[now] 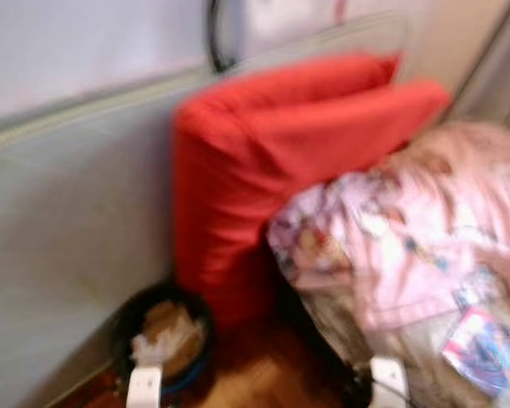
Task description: Clean up the room
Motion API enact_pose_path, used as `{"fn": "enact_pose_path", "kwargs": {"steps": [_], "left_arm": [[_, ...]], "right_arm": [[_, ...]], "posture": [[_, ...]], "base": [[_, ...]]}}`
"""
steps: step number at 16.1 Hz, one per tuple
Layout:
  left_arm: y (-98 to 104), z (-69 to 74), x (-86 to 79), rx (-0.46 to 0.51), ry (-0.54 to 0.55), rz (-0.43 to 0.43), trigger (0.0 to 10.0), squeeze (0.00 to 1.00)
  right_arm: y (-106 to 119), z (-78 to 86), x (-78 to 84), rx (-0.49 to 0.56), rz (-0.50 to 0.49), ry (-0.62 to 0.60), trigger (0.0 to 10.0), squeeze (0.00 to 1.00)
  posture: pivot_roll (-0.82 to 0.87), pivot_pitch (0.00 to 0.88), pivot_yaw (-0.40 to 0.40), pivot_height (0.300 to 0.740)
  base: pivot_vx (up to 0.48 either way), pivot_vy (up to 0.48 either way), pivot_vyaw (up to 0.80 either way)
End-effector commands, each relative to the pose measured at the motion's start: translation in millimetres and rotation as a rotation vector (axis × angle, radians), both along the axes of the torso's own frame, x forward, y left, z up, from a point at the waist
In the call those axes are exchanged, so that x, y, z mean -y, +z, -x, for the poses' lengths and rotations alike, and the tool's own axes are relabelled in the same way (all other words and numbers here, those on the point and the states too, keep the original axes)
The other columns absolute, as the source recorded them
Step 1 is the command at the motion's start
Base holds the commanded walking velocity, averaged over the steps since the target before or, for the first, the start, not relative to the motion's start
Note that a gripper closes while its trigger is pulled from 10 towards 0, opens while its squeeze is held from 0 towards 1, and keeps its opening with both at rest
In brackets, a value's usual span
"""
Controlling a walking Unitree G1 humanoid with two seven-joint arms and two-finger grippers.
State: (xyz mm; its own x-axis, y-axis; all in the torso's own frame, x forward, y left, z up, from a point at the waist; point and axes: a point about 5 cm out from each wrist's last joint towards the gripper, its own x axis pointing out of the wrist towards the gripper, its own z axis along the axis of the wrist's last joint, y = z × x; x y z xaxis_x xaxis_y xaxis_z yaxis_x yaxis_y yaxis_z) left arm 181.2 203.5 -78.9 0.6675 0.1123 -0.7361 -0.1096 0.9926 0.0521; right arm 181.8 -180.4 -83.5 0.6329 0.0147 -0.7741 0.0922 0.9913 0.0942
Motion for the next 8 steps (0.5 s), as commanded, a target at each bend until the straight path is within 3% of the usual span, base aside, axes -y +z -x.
{"fn": "enact_pose_path", "kwargs": {"steps": [1,8], "left_arm": [[1.0,-3.7,5.2,0.010,-0.013,0.007,10.0,0.00],[1.2,-3.9,4.9,0.011,-0.009,0.006,10.0,0.00]], "right_arm": [[-0.5,2.9,9.4,-0.015,0.021,-0.009,10.0,0.00],[-0.3,2.0,8.8,-0.019,0.019,-0.006,10.0,0.00]], "posture": [[0.01,0.073,-0.013,0.740],[0.01,0.086,-0.012,0.740]], "base": [[0.000,-0.371,-0.72],[0.000,-0.372,-0.71]]}}
